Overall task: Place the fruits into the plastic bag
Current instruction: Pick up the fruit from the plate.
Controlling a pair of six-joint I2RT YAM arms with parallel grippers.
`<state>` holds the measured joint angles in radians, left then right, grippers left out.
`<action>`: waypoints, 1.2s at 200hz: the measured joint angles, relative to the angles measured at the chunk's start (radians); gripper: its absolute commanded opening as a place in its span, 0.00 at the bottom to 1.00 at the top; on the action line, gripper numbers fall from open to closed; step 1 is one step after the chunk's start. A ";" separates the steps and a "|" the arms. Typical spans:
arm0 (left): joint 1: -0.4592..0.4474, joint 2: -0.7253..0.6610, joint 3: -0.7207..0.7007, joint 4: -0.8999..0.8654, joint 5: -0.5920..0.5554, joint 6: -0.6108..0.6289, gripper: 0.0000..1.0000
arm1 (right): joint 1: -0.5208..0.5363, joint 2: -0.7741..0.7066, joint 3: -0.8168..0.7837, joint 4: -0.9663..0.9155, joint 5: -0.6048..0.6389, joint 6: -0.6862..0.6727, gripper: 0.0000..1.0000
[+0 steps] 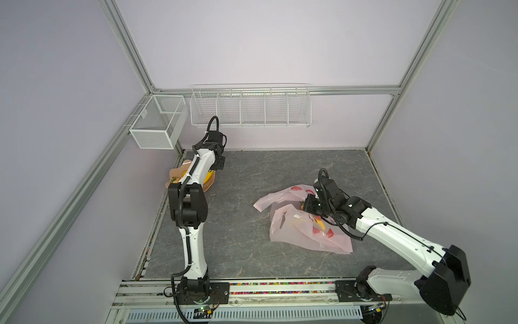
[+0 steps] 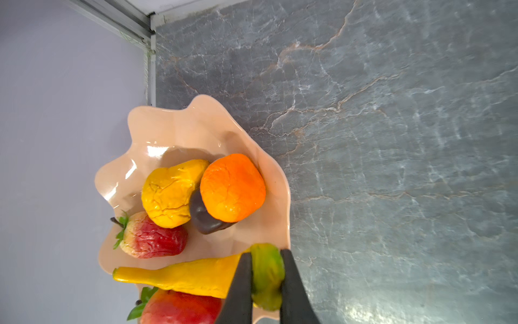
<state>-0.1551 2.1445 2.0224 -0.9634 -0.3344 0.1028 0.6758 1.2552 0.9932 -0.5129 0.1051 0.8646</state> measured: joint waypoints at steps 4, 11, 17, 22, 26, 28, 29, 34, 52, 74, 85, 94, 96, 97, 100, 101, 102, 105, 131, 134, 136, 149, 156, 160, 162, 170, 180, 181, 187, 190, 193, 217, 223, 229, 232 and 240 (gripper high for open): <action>-0.004 -0.005 0.005 -0.005 -0.003 0.000 0.02 | 0.000 0.000 0.000 0.000 0.000 0.000 0.06; -0.009 -0.011 0.013 -0.011 -0.005 0.000 0.02 | 0.000 0.000 0.000 0.000 0.000 0.000 0.06; -0.011 -0.015 0.020 -0.015 -0.008 0.000 0.02 | 0.000 0.000 0.000 0.000 0.000 0.000 0.06; -0.014 -0.018 0.026 -0.018 -0.010 0.000 0.02 | 0.000 0.000 0.000 0.000 0.000 0.000 0.06; -0.016 -0.020 0.029 -0.020 -0.010 0.000 0.02 | 0.000 0.000 0.000 0.000 0.000 0.000 0.06; -0.016 -0.022 0.031 -0.021 -0.011 0.000 0.02 | 0.000 0.000 0.000 0.000 0.000 0.000 0.06; -0.016 -0.022 0.031 -0.022 -0.011 0.000 0.02 | 0.000 0.000 0.000 0.000 0.000 0.000 0.06; -0.018 -0.025 0.034 -0.025 -0.011 0.000 0.02 | 0.000 0.000 0.000 0.000 0.000 0.000 0.06; -0.026 -0.039 0.035 -0.039 -0.011 0.000 0.02 | 0.000 0.000 0.000 0.000 0.000 0.000 0.06; -0.044 -0.059 0.035 -0.057 -0.006 -0.005 0.02 | 0.000 0.000 0.000 0.000 0.000 0.000 0.06; -0.055 -0.073 0.035 -0.065 0.008 -0.013 0.02 | 0.000 -0.002 0.000 0.000 0.000 0.000 0.06; -0.063 -0.087 0.035 -0.072 0.023 -0.021 0.02 | 0.000 -0.004 0.000 0.000 0.000 0.000 0.06; -0.064 -0.090 0.035 -0.075 0.026 -0.023 0.02 | 0.000 -0.004 0.000 0.000 0.000 0.000 0.06; -0.065 -0.091 0.035 -0.075 0.028 -0.023 0.01 | 0.000 -0.004 0.000 0.000 0.000 0.000 0.06; -0.068 -0.095 0.035 -0.079 0.033 -0.026 0.01 | 0.000 -0.005 0.000 0.000 0.000 0.000 0.06; -0.069 -0.097 0.036 -0.081 0.037 -0.028 0.01 | 0.000 -0.006 0.000 0.000 0.000 0.000 0.06; -0.069 -0.098 0.036 -0.082 0.039 -0.029 0.01 | 0.000 -0.006 0.000 0.000 0.000 0.000 0.06; -0.072 -0.103 0.039 -0.089 0.047 -0.032 0.01 | 0.000 -0.007 0.000 0.000 -0.001 0.000 0.06; -0.093 -0.145 0.044 -0.126 0.108 -0.060 0.01 | 0.000 -0.015 0.000 0.000 -0.001 0.000 0.06; -0.096 -0.151 0.044 -0.130 0.115 -0.063 0.01 | 0.000 -0.016 0.000 0.000 -0.001 0.000 0.06; -0.099 -0.156 0.043 -0.132 0.120 -0.066 0.01 | 0.000 -0.016 0.000 0.001 -0.001 0.000 0.06; -0.118 -0.188 0.029 -0.141 0.147 -0.075 0.01 | 0.000 -0.016 0.000 0.000 -0.001 0.000 0.06; -0.134 -0.214 0.006 -0.140 0.161 -0.084 0.01 | 0.000 -0.017 0.000 0.000 -0.001 0.000 0.06; -0.142 -0.228 -0.007 -0.141 0.167 -0.088 0.01 | 0.000 -0.017 0.000 0.000 -0.001 0.000 0.06; -0.148 -0.238 -0.016 -0.141 0.173 -0.091 0.01 | 0.000 -0.017 0.000 0.000 -0.001 0.000 0.06; -0.167 -0.268 -0.050 -0.142 0.192 -0.103 0.01 | 0.000 -0.019 0.000 0.000 -0.001 0.000 0.06; -0.193 -0.310 -0.101 -0.140 0.219 -0.120 0.00 | 0.000 -0.022 0.000 0.000 -0.001 -0.001 0.06; -0.195 -0.313 -0.105 -0.140 0.221 -0.121 0.00 | 0.000 -0.023 0.000 0.000 -0.001 -0.001 0.06; -0.209 -0.338 -0.139 -0.137 0.242 -0.135 0.01 | 0.000 -0.025 0.000 0.000 -0.001 -0.001 0.06; -0.216 -0.353 -0.160 -0.134 0.257 -0.142 0.01 | 0.000 -0.026 0.000 0.000 -0.001 -0.001 0.06; -0.220 -0.363 -0.176 -0.134 0.267 -0.148 0.01 | 0.000 -0.027 0.000 0.000 0.000 -0.001 0.06; -0.259 -0.456 -0.328 -0.107 0.349 -0.200 0.01 | 0.000 -0.036 0.000 0.000 -0.001 -0.001 0.06; -0.271 -0.476 -0.364 -0.103 0.366 -0.210 0.01 | 0.000 -0.038 0.000 0.000 -0.001 -0.001 0.06; -0.286 -0.493 -0.397 -0.098 0.384 -0.225 0.01 | 0.000 -0.039 0.000 0.000 -0.001 -0.001 0.06; -0.293 -0.500 -0.410 -0.097 0.390 -0.229 0.01 | 0.000 -0.040 0.000 0.000 -0.001 -0.001 0.06; -0.316 -0.515 -0.442 -0.090 0.409 -0.243 0.00 | 0.000 -0.041 0.000 0.000 -0.001 -0.001 0.06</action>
<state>-0.4713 1.6299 1.5803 -1.0538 0.0742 -0.1406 0.6758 1.2144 0.9932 -0.5125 0.1043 0.8639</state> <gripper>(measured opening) 0.116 0.064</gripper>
